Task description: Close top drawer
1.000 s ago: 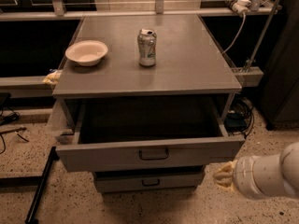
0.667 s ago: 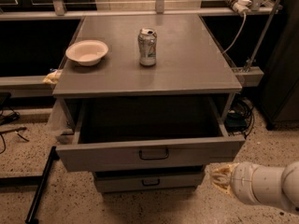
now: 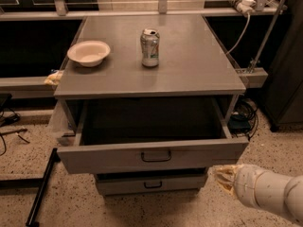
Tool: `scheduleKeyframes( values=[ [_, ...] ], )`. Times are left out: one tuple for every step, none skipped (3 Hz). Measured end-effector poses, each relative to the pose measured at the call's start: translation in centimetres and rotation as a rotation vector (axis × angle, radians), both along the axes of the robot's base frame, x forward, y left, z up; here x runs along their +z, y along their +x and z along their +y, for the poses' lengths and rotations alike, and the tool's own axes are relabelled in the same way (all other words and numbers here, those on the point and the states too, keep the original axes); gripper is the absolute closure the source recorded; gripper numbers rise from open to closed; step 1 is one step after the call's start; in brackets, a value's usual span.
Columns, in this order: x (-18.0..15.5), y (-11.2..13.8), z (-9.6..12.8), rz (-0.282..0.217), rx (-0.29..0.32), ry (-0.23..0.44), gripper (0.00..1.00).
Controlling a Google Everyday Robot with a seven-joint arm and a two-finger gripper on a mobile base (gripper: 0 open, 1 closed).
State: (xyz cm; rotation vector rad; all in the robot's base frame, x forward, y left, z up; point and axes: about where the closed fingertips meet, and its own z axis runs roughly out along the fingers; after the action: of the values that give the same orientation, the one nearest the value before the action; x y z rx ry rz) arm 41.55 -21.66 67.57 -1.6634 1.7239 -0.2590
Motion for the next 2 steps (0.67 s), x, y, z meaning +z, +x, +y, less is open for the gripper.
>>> scheduleKeyframes(
  values=[
    [-0.4, 0.9, 0.3, -0.067, 0.033, -0.041, 1.0],
    [-0.5, 2.4, 0.6, -0.107, 0.052, -0.07, 1.0]
  ],
)
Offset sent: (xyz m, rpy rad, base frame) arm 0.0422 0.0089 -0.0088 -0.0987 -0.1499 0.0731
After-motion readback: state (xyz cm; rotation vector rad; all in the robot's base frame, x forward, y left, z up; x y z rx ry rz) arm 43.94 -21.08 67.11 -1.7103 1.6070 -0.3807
